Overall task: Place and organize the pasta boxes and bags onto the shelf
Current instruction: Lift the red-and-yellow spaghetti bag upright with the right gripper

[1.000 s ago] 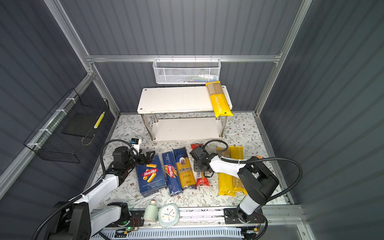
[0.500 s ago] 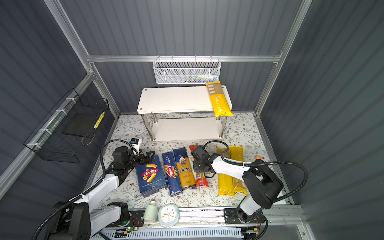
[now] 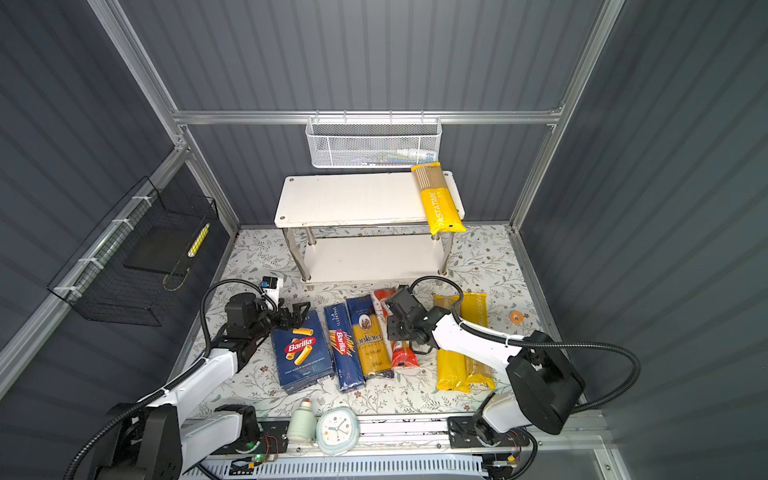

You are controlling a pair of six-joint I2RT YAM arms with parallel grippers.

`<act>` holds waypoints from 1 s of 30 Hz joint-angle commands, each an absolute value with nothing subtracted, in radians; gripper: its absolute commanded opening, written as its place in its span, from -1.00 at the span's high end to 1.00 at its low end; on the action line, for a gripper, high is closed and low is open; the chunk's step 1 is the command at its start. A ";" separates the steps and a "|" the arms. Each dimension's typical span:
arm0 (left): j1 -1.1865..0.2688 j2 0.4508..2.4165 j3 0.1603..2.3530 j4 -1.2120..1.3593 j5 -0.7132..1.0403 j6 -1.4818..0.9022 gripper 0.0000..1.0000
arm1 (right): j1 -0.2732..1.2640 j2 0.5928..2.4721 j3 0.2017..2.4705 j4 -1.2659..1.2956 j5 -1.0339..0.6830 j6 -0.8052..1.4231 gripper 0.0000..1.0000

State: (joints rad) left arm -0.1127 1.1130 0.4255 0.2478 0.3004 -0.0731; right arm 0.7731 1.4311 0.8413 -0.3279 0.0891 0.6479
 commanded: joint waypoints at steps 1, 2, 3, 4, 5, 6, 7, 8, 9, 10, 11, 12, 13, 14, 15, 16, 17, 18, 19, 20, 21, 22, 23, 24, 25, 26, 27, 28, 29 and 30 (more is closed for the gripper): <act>-0.117 1.102 0.448 0.234 0.309 -0.061 -0.99 | 0.778 1.381 0.851 -0.248 0.078 0.655 0.40; -0.117 1.101 0.448 0.235 0.309 -0.062 -0.99 | 0.778 1.378 0.851 -0.240 0.072 0.653 0.40; -0.117 1.101 0.447 0.235 0.309 -0.062 -0.99 | 0.779 1.372 0.854 -0.238 0.068 0.653 0.40; -0.117 1.100 0.446 0.235 0.308 -0.062 -0.99 | 0.779 1.366 0.856 -0.233 0.061 0.649 0.40; -0.117 1.098 0.445 0.235 0.308 -0.061 -0.99 | 0.779 1.359 0.859 -0.232 0.057 0.645 0.41; -0.117 1.099 0.446 0.235 0.308 -0.062 -0.99 | 0.779 1.350 0.862 -0.233 0.055 0.644 0.41; -0.117 1.099 0.447 0.235 0.308 -0.062 -0.99 | 0.779 1.341 0.864 -0.234 0.053 0.641 0.41; -0.117 1.099 0.446 0.235 0.308 -0.061 -0.99 | 0.779 1.330 0.867 -0.237 0.054 0.640 0.41; -0.117 1.100 0.447 0.235 0.308 -0.062 -0.99 | 0.779 1.320 0.868 -0.239 0.055 0.640 0.41; -0.117 1.100 0.446 0.235 0.308 -0.062 -0.99 | 0.779 1.308 0.870 -0.243 0.054 0.639 0.41; -0.117 1.100 0.447 0.235 0.308 -0.061 -0.99 | 0.779 1.297 0.872 -0.245 0.054 0.639 0.42; -0.117 1.101 0.446 0.235 0.308 -0.062 -0.99 | 0.779 1.287 0.874 -0.251 0.053 0.638 0.43; -0.117 1.100 0.446 0.235 0.309 -0.061 -0.99 | 0.779 1.276 0.877 -0.256 0.052 0.638 0.43; -0.117 1.100 0.447 0.234 0.307 -0.063 -0.99 | 0.781 1.268 0.880 -0.264 0.054 0.638 0.44; -0.117 1.100 0.448 0.235 0.308 -0.063 -0.99 | 0.781 1.258 0.882 -0.269 0.054 0.638 0.44; -0.117 1.100 0.448 0.235 0.307 -0.062 -0.99 | 0.782 1.250 0.886 -0.274 0.055 0.637 0.44; -0.117 1.101 0.448 0.235 0.307 -0.062 -0.99 | 0.784 1.241 0.888 -0.281 0.058 0.637 0.44; -0.117 1.102 0.448 0.235 0.308 -0.062 -0.99 | 0.784 1.235 0.890 -0.284 0.058 0.636 0.44; -0.117 1.101 0.448 0.235 0.308 -0.062 -0.99 | 0.786 1.228 0.894 -0.290 0.057 0.635 0.44; -0.117 1.101 0.448 0.235 0.307 -0.063 -0.99 | 0.787 1.221 0.900 -0.297 0.057 0.635 0.45; -0.117 1.101 0.448 0.235 0.308 -0.062 -0.99 | 0.788 1.216 0.908 -0.303 0.058 0.632 0.45; -0.117 1.101 0.448 0.235 0.307 -0.062 -0.99 | 0.793 1.209 0.918 -0.314 0.061 0.630 0.45; -0.117 1.101 0.448 0.235 0.307 -0.062 -0.98 | 0.799 1.204 0.929 -0.325 0.072 0.627 0.46; -0.117 1.101 0.448 0.235 0.307 -0.062 -0.99 | 0.810 1.198 0.946 -0.341 0.086 0.620 0.46; -0.117 1.102 0.447 0.234 0.307 -0.062 -0.99 | 0.818 1.191 0.963 -0.354 0.098 0.615 0.46; -0.117 1.102 0.448 0.233 0.307 -0.062 -0.98 | 0.823 1.186 0.975 -0.363 0.103 0.610 0.46; -0.117 1.102 0.448 0.233 0.305 -0.063 -0.99 | 0.829 1.179 0.988 -0.370 0.108 0.607 0.46; -0.117 1.101 0.448 0.232 0.305 -0.063 -0.99 | 0.833 1.171 0.999 -0.376 0.114 0.606 0.46; -0.117 1.102 0.449 0.232 0.304 -0.062 -0.99 | 0.838 1.165 1.006 -0.380 0.119 0.602 0.46; -0.117 1.102 0.449 0.232 0.304 -0.061 -0.99 | 0.842 1.159 1.016 -0.383 0.125 0.600 0.46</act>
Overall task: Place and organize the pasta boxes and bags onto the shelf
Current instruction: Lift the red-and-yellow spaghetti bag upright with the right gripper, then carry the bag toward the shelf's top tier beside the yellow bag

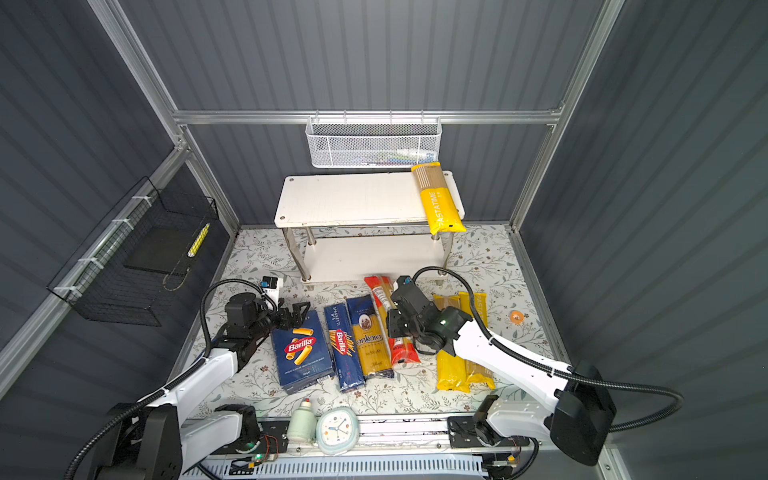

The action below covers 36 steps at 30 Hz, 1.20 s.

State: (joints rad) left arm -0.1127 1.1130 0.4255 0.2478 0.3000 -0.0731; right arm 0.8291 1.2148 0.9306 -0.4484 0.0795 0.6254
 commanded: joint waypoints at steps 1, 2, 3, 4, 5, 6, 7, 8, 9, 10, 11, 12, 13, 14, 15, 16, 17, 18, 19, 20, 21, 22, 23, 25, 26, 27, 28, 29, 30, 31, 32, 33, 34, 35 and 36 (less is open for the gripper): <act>-0.117 1.102 0.449 0.232 0.304 -0.060 -0.99 | 0.845 1.154 1.025 -0.383 0.128 0.599 0.46; -0.117 1.101 0.449 0.231 0.304 -0.060 -0.99 | 0.848 1.149 1.030 -0.383 0.129 0.598 0.47; -0.118 1.102 0.449 0.230 0.304 -0.060 -0.99 | 0.850 1.144 1.038 -0.383 0.132 0.598 0.47; -0.117 1.102 0.449 0.230 0.302 -0.060 -0.99 | 0.854 1.139 1.045 -0.383 0.132 0.596 0.48; -0.117 1.101 0.449 0.230 0.301 -0.061 -0.99 | 0.856 1.136 1.053 -0.404 0.133 0.595 0.48; -0.117 1.102 0.449 0.229 0.301 -0.060 -0.99 | 0.860 1.132 1.065 -0.414 0.136 0.591 0.48; -0.117 1.101 0.450 0.227 0.301 -0.060 -0.99 | 0.863 1.131 1.078 -0.422 0.141 0.587 0.48; -0.117 1.101 0.450 0.227 0.299 -0.060 -0.99 | 0.866 1.129 1.090 -0.429 0.145 0.583 0.49; -0.117 1.101 0.449 0.226 0.298 -0.060 -0.98 | 0.869 1.128 1.103 -0.439 0.151 0.577 0.49; -0.117 1.101 0.449 0.225 0.296 -0.060 -0.99 | 0.871 1.126 1.114 -0.447 0.154 0.573 0.49; -0.117 1.103 0.451 0.225 0.296 -0.061 -0.99 | 0.873 1.126 1.124 -0.452 0.156 0.568 0.50; -0.117 1.103 0.451 0.225 0.296 -0.061 -0.99 | 0.873 1.126 1.133 -0.457 0.160 0.563 0.51; -0.117 1.106 0.452 0.224 0.296 -0.060 -0.99 | 0.877 1.126 1.141 -0.458 0.166 0.558 0.52; -0.117 1.107 0.454 0.224 0.296 -0.059 -0.99 | 0.879 1.126 1.147 -0.459 0.168 0.556 0.52; -0.117 1.106 0.454 0.224 0.296 -0.058 -0.99 | 0.880 1.126 1.155 -0.462 0.169 0.554 0.52; -0.117 1.107 0.454 0.224 0.295 -0.058 -0.99 | 0.882 1.126 1.165 -0.466 0.169 0.550 0.52; -0.117 1.106 0.454 0.223 0.293 -0.057 -0.99 | 0.882 1.126 1.174 -0.472 0.170 0.546 0.52; -0.117 1.106 0.454 0.222 0.292 -0.058 -0.99 | 0.883 1.126 1.187 -0.480 0.172 0.540 0.53; -0.117 1.107 0.454 0.222 0.291 -0.057 -0.99 | 0.885 1.126 1.200 -0.490 0.179 0.538 0.53; -0.117 1.107 0.454 0.222 0.292 -0.057 -0.99 | 0.885 1.126 1.212 -0.499 0.186 0.537 0.53; -0.117 1.106 0.455 0.222 0.292 -0.057 -0.99 | 0.885 1.126 1.229 -0.513 0.194 0.533 0.54; -0.117 1.108 0.454 0.222 0.292 -0.057 -0.98 | 0.885 1.126 1.246 -0.525 0.196 0.527 0.54; -0.117 1.107 0.454 0.222 0.293 -0.057 -0.99 | 0.887 1.129 1.262 -0.533 0.201 0.521 0.54; -0.117 1.106 0.454 0.222 0.291 -0.057 -0.99 | 0.888 1.131 1.295 -0.550 0.208 0.507 0.54; -0.117 1.107 0.454 0.222 0.292 -0.057 -0.99 | 0.888 1.132 1.309 -0.557 0.213 0.502 0.55; -0.117 1.106 0.454 0.222 0.291 -0.057 -0.98 | 0.888 1.132 1.323 -0.563 0.216 0.495 0.55; -0.117 1.107 0.454 0.222 0.292 -0.057 -0.99 | 0.888 1.132 1.337 -0.569 0.221 0.487 0.56; -0.117 1.106 0.454 0.222 0.292 -0.057 -0.99 | 0.889 1.131 1.348 -0.571 0.229 0.481 0.58; -0.117 1.106 0.454 0.222 0.292 -0.057 -0.99 | 0.890 1.129 1.357 -0.571 0.237 0.476 0.60; -0.117 1.107 0.453 0.222 0.292 -0.057 -0.99 | 0.890 1.128 1.367 -0.574 0.242 0.467 0.61; -0.117 1.107 0.454 0.222 0.292 -0.057 -0.99 | 0.890 1.128 1.378 -0.576 0.248 0.460 0.61; -0.117 1.106 0.454 0.222 0.293 -0.057 -0.98 | 0.889 1.131 1.391 -0.579 0.255 0.452 0.62; -0.117 1.106 0.454 0.222 0.292 -0.057 -0.99 | 0.889 1.135 1.406 -0.585 0.257 0.446 0.61; -0.117 1.105 0.453 0.222 0.294 -0.056 -0.99 | 0.889 1.142 1.424 -0.592 0.265 0.438 0.61; -0.117 1.104 0.453 0.222 0.292 -0.055 -0.98 | 0.890 1.147 1.439 -0.598 0.267 0.432 0.63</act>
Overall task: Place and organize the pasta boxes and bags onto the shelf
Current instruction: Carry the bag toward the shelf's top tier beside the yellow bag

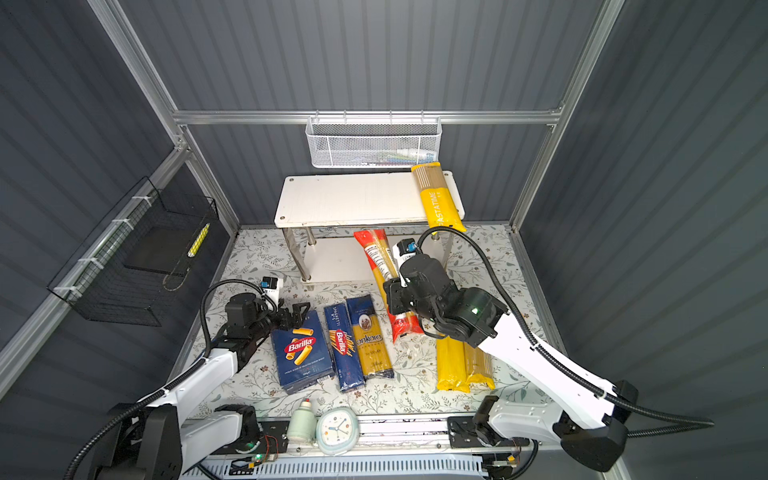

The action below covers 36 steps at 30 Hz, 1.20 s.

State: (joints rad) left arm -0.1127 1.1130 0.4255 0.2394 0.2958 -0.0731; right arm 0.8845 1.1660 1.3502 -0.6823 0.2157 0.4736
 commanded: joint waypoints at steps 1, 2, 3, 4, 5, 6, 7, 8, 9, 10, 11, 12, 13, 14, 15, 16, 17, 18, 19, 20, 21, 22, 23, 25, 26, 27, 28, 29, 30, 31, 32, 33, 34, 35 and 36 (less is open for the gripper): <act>-0.117 1.103 0.453 0.222 0.293 -0.056 -0.99 | 0.888 1.159 1.461 -0.611 0.276 0.427 0.65; -0.117 1.103 0.452 0.222 0.292 -0.055 -0.99 | 0.888 1.167 1.482 -0.622 0.286 0.423 0.67; -0.117 1.102 0.452 0.222 0.294 -0.055 -0.99 | 0.888 1.175 1.501 -0.631 0.296 0.421 0.67; -0.117 1.101 0.451 0.223 0.293 -0.056 -0.99 | 0.888 1.180 1.516 -0.632 0.309 0.421 0.67; -0.117 1.102 0.451 0.224 0.294 -0.056 -0.99 | 0.887 1.182 1.524 -0.631 0.319 0.420 0.67; -0.117 1.102 0.451 0.224 0.294 -0.056 -0.99 | 0.887 1.185 1.534 -0.628 0.329 0.414 0.67; -0.117 1.101 0.451 0.223 0.294 -0.055 -0.99 | 0.885 1.192 1.548 -0.633 0.343 0.410 0.67; -0.117 1.102 0.451 0.222 0.294 -0.056 -0.99 | 0.882 1.199 1.564 -0.640 0.349 0.406 0.66; -0.117 1.105 0.453 0.222 0.293 -0.055 -0.98 | 0.878 1.206 1.580 -0.644 0.350 0.401 0.66; -0.117 1.107 0.454 0.222 0.293 -0.055 -0.99 | 0.874 1.211 1.591 -0.643 0.353 0.399 0.66; -0.117 1.107 0.454 0.221 0.294 -0.056 -0.99 | 0.869 1.216 1.603 -0.640 0.353 0.396 0.67; -0.117 1.107 0.454 0.221 0.294 -0.056 -0.99 | 0.863 1.223 1.619 -0.638 0.352 0.392 0.66; -0.117 1.105 0.452 0.221 0.294 -0.056 -0.99 | 0.855 1.233 1.637 -0.642 0.350 0.387 0.67; -0.117 1.102 0.452 0.222 0.293 -0.055 -0.99 | 0.848 1.244 1.660 -0.650 0.348 0.380 0.66; -0.117 1.099 0.449 0.224 0.293 -0.055 -0.99 | 0.840 1.260 1.684 -0.658 0.347 0.370 0.66; -0.117 1.097 0.448 0.224 0.292 -0.055 -0.98 | 0.834 1.273 1.702 -0.662 0.349 0.361 0.67; -0.117 1.096 0.448 0.224 0.291 -0.055 -0.99 | 0.827 1.287 1.720 -0.661 0.350 0.351 0.66; -0.117 1.096 0.448 0.224 0.291 -0.055 -0.99 | 0.816 1.300 1.738 -0.661 0.347 0.345 0.66; -0.117 1.097 0.448 0.224 0.292 -0.056 -0.99 | 0.807 1.311 1.752 -0.657 0.343 0.340 0.66; -0.117 1.098 0.449 0.224 0.293 -0.056 -0.99 | 0.792 1.323 1.768 -0.654 0.335 0.335 0.65; -0.117 1.100 0.449 0.224 0.293 -0.056 -0.98 | 0.776 1.335 1.781 -0.650 0.324 0.333 0.65; -0.117 1.100 0.449 0.224 0.293 -0.055 -0.99 | 0.759 1.345 1.795 -0.650 0.310 0.331 0.66; -0.117 1.101 0.449 0.224 0.293 -0.055 -0.99 | 0.738 1.359 1.813 -0.653 0.289 0.334 0.65; -0.117 1.100 0.451 0.224 0.294 -0.055 -0.99 | 0.706 1.387 1.845 -0.655 0.259 0.330 0.65; -0.117 1.100 0.451 0.223 0.294 -0.055 -0.99 | 0.693 1.402 1.863 -0.655 0.251 0.321 0.66; -0.117 1.100 0.450 0.223 0.293 -0.055 -0.99 | 0.684 1.418 1.883 -0.655 0.246 0.312 0.65; -0.117 1.100 0.450 0.223 0.295 -0.055 -0.99 | 0.674 1.432 1.898 -0.655 0.241 0.304 0.65; -0.117 1.101 0.450 0.223 0.293 -0.056 -0.98 | 0.663 1.449 1.919 -0.656 0.232 0.297 0.65; -0.117 1.101 0.450 0.223 0.294 -0.056 -0.99 | 0.652 1.465 1.942 -0.656 0.228 0.291 0.65; -0.117 1.100 0.451 0.222 0.293 -0.056 -0.99 | 0.645 1.478 1.962 -0.657 0.227 0.283 0.65; -0.117 1.101 0.451 0.222 0.292 -0.055 -0.99 | 0.634 1.494 1.985 -0.658 0.226 0.277 0.65; -0.117 1.101 0.451 0.222 0.291 -0.057 -0.99 | 0.624 1.508 2.004 -0.657 0.224 0.271 0.65; -0.117 1.101 0.452 0.222 0.290 -0.057 -0.99 | 0.615 1.519 2.020 -0.656 0.224 0.265 0.65; -0.117 1.104 0.453 0.221 0.290 -0.057 -0.99 | 0.608 1.531 2.038 -0.654 0.225 0.260 0.65; -0.117 1.103 0.453 0.221 0.291 -0.057 -0.99 | 0.598 1.545 2.055 -0.654 0.219 0.258 0.64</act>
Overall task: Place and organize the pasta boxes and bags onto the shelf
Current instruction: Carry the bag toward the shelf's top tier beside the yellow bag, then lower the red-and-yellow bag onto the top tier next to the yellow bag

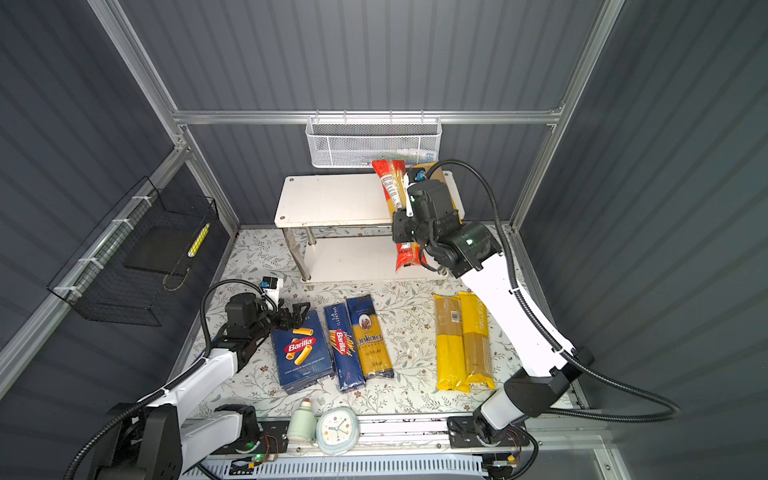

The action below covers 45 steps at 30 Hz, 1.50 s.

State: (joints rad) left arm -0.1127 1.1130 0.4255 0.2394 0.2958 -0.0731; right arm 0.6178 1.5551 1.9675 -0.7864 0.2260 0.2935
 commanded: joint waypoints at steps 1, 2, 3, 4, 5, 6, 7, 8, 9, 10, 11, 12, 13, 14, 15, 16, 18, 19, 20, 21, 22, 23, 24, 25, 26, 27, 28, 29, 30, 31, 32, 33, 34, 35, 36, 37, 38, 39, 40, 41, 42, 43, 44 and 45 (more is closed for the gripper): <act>-0.117 1.103 0.453 0.221 0.290 -0.057 -0.99 | 0.590 1.556 2.071 -0.656 0.214 0.258 0.65; -0.117 1.103 0.453 0.221 0.291 -0.057 -0.99 | 0.583 1.569 2.088 -0.658 0.207 0.258 0.65; -0.117 1.103 0.453 0.221 0.290 -0.057 -0.99 | 0.577 1.582 2.106 -0.660 0.200 0.256 0.65; -0.117 1.103 0.453 0.221 0.290 -0.057 -0.99 | 0.570 1.592 2.118 -0.659 0.199 0.254 0.65; -0.117 1.102 0.453 0.221 0.290 -0.057 -0.99 | 0.566 1.604 2.132 -0.661 0.195 0.251 0.65; -0.116 1.101 0.451 0.220 0.290 -0.057 -0.99 | 0.560 1.613 2.144 -0.661 0.196 0.247 0.64; -0.117 1.101 0.451 0.219 0.291 -0.058 -0.98 | 0.556 1.622 2.155 -0.663 0.196 0.247 0.63; -0.117 1.099 0.450 0.219 0.291 -0.058 -0.99 | 0.551 1.631 2.164 -0.660 0.193 0.245 0.64; -0.117 1.096 0.449 0.218 0.292 -0.058 -0.99 | 0.545 1.640 2.170 -0.657 0.188 0.247 0.64; -0.117 1.095 0.448 0.218 0.291 -0.058 -0.99 | 0.540 1.648 2.179 -0.656 0.181 0.252 0.64; -0.117 1.093 0.448 0.218 0.291 -0.058 -0.98 | 0.535 1.660 2.193 -0.661 0.175 0.256 0.64; -0.117 1.094 0.448 0.218 0.291 -0.060 -0.99 | 0.532 1.670 2.207 -0.665 0.172 0.258 0.63; -0.117 1.095 0.448 0.218 0.290 -0.060 -0.99 | 0.529 1.679 2.216 -0.664 0.177 0.256 0.63; -0.117 1.095 0.448 0.217 0.290 -0.060 -0.99 | 0.525 1.690 2.225 -0.662 0.181 0.251 0.64; -0.117 1.094 0.448 0.218 0.289 -0.061 -0.98 | 0.520 1.704 2.239 -0.666 0.186 0.253 0.63; -0.117 1.094 0.449 0.217 0.287 -0.062 -0.99 | 0.514 1.712 2.247 -0.665 0.189 0.252 0.63; -0.117 1.095 0.448 0.216 0.287 -0.062 -0.99 | 0.504 1.729 2.266 -0.662 0.182 0.254 0.63; -0.117 1.093 0.448 0.216 0.285 -0.062 -0.98 | 0.499 1.738 2.276 -0.662 0.175 0.256 0.63; -0.117 1.093 0.448 0.216 0.287 -0.062 -0.98 | 0.496 1.746 2.288 -0.663 0.172 0.258 0.63; -0.117 1.092 0.448 0.216 0.288 -0.062 -0.99 | 0.493 1.755 2.301 -0.665 0.172 0.255 0.63; -0.117 1.093 0.448 0.216 0.288 -0.062 -0.99 | 0.491 1.763 2.311 -0.668 0.175 0.252 0.62; -0.117 1.093 0.448 0.216 0.286 -0.062 -0.99 | 0.489 1.774 2.323 -0.674 0.182 0.247 0.62; -0.117 1.096 0.449 0.216 0.284 -0.063 -0.99 | 0.485 1.785 2.337 -0.684 0.188 0.247 0.61; -0.117 1.095 0.450 0.216 0.285 -0.063 -0.99 | 0.482 1.792 2.346 -0.690 0.189 0.249 0.61; -0.117 1.095 0.449 0.215 0.284 -0.063 -0.99 | 0.477 1.801 2.352 -0.692 0.188 0.254 0.60; -0.117 1.095 0.449 0.216 0.284 -0.063 -0.99 | 0.474 1.806 2.353 -0.691 0.184 0.256 0.60; -0.117 1.093 0.448 0.216 0.284 -0.063 -0.98 | 0.471 1.812 2.355 -0.690 0.183 0.258 0.60; -0.117 1.092 0.448 0.216 0.283 -0.063 -0.99 | 0.467 1.818 2.357 -0.691 0.181 0.261 0.60; -0.117 1.092 0.448 0.216 0.284 -0.063 -0.98 | 0.465 1.821 2.357 -0.691 0.180 0.265 0.60; -0.117 1.093 0.448 0.216 0.285 -0.063 -0.99 | 0.463 1.824 2.354 -0.688 0.179 0.269 0.60; -0.117 1.094 0.448 0.216 0.283 -0.064 -0.99 | 0.461 1.827 2.352 -0.686 0.179 0.272 0.60; -0.117 1.095 0.449 0.217 0.282 -0.064 -0.99 | 0.459 1.830 2.351 -0.685 0.181 0.278 0.60; -0.117 1.095 0.450 0.215 0.282 -0.064 -0.98 | 0.458 1.832 2.347 -0.682 0.182 0.281 0.60; -0.117 1.096 0.449 0.216 0.283 -0.063 -0.99 | 0.458 1.836 2.347 -0.681 0.188 0.283 0.60; -0.117 1.094 0.449 0.216 0.282 -0.063 -0.99 | 0.457 1.839 2.344 -0.680 0.190 0.285 0.60; -0.117 1.094 0.449 0.216 0.284 -0.063 -0.99 | 0.455 1.842 2.344 -0.684 0.192 0.288 0.59; -0.117 1.093 0.448 0.217 0.283 -0.063 -0.99 | 0.455 1.846 2.343 -0.685 0.196 0.294 0.59; -0.117 1.093 0.448 0.217 0.283 -0.063 -0.99 | 0.455 1.847 2.339 -0.685 0.199 0.301 0.58; -0.117 1.093 0.448 0.218 0.284 -0.063 -0.99 | 0.455 1.846 2.334 -0.683 0.202 0.306 0.57; -0.117 1.091 0.448 0.218 0.285 -0.063 -0.99 | 0.454 1.844 2.326 -0.679 0.204 0.310 0.55; -0.117 1.092 0.447 0.218 0.285 -0.063 -0.98 | 0.454 1.842 2.320 -0.674 0.208 0.315 0.52; -0.117 1.090 0.447 0.218 0.285 -0.063 -0.99 | 0.453 1.841 2.312 -0.672 0.213 0.318 0.49; -0.117 1.090 0.447 0.218 0.286 -0.063 -0.99 | 0.453 1.839 2.306 -0.669 0.215 0.321 0.48; -0.117 1.090 0.447 0.218 0.286 -0.063 -0.99 | 0.452 1.837 2.302 -0.668 0.218 0.323 0.46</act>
State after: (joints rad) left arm -0.1127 1.1091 0.4255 0.2249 0.2882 -0.0731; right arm 0.4580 1.8656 2.2948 -0.7990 0.1875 0.3061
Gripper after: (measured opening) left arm 0.993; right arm 0.268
